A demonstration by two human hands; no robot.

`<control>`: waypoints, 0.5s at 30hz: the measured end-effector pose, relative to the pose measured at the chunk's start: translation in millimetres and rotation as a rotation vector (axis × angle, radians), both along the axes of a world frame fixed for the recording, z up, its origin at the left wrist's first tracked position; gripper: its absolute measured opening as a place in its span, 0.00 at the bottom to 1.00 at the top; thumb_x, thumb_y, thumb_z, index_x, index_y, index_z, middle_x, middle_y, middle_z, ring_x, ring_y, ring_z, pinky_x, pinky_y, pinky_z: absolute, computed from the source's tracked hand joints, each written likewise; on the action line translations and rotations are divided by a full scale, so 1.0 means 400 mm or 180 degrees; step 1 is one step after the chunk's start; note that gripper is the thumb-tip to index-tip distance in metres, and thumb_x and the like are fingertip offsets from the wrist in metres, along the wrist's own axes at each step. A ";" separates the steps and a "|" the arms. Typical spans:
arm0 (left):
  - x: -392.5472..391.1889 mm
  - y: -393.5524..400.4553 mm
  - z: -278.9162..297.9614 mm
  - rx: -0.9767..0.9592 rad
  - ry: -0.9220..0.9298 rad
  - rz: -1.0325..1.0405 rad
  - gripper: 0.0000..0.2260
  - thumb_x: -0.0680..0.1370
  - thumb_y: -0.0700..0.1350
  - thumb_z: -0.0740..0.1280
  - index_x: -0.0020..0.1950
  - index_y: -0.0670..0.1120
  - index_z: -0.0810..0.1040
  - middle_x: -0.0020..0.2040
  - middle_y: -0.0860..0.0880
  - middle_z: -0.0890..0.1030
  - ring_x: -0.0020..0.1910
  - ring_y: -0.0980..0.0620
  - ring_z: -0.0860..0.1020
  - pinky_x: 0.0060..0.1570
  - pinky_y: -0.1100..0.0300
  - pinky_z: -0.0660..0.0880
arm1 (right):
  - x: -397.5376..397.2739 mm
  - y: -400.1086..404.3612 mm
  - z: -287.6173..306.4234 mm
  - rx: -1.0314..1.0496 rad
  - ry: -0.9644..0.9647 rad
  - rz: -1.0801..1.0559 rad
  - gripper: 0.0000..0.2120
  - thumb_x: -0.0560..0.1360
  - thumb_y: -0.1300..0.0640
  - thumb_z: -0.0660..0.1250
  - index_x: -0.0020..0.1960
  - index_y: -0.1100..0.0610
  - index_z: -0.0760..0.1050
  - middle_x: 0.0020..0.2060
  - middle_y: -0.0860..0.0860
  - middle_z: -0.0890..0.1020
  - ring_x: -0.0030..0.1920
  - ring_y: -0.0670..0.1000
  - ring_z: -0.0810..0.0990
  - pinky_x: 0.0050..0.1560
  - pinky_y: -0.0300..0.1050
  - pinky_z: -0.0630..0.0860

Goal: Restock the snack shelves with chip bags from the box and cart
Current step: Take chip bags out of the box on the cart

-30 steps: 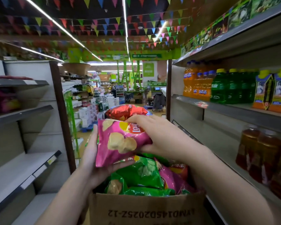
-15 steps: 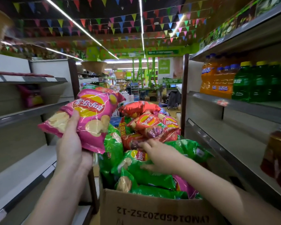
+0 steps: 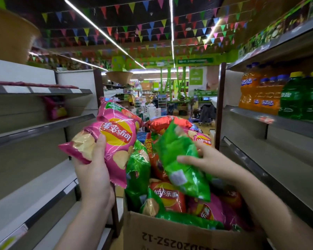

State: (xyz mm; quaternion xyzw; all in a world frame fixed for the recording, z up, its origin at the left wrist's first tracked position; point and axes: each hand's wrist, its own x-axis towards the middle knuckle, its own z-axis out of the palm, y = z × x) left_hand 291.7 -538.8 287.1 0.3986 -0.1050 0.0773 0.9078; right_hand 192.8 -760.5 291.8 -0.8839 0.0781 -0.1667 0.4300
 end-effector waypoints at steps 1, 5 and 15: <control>-0.002 -0.004 -0.004 0.0019 -0.0036 0.0061 0.14 0.77 0.48 0.69 0.61 0.55 0.73 0.54 0.53 0.83 0.49 0.53 0.84 0.46 0.55 0.80 | -0.013 0.010 0.022 0.0253 -0.0229 -0.0102 0.37 0.63 0.37 0.72 0.68 0.50 0.68 0.54 0.45 0.83 0.49 0.44 0.84 0.53 0.48 0.82; -0.034 -0.045 -0.022 0.0197 -0.0218 0.0317 0.25 0.74 0.51 0.69 0.70 0.51 0.68 0.54 0.54 0.81 0.49 0.55 0.82 0.50 0.54 0.79 | -0.010 0.110 0.105 0.0664 -0.1061 -0.0229 0.38 0.62 0.36 0.71 0.69 0.47 0.68 0.55 0.42 0.81 0.44 0.36 0.82 0.41 0.35 0.79; -0.027 -0.018 -0.064 0.0285 -0.0354 0.0788 0.18 0.79 0.48 0.64 0.69 0.48 0.69 0.55 0.56 0.80 0.47 0.69 0.79 0.48 0.69 0.77 | 0.098 0.325 0.077 -0.0710 -0.0927 0.0433 0.33 0.70 0.26 0.41 0.66 0.32 0.26 0.78 0.45 0.37 0.78 0.46 0.37 0.78 0.56 0.43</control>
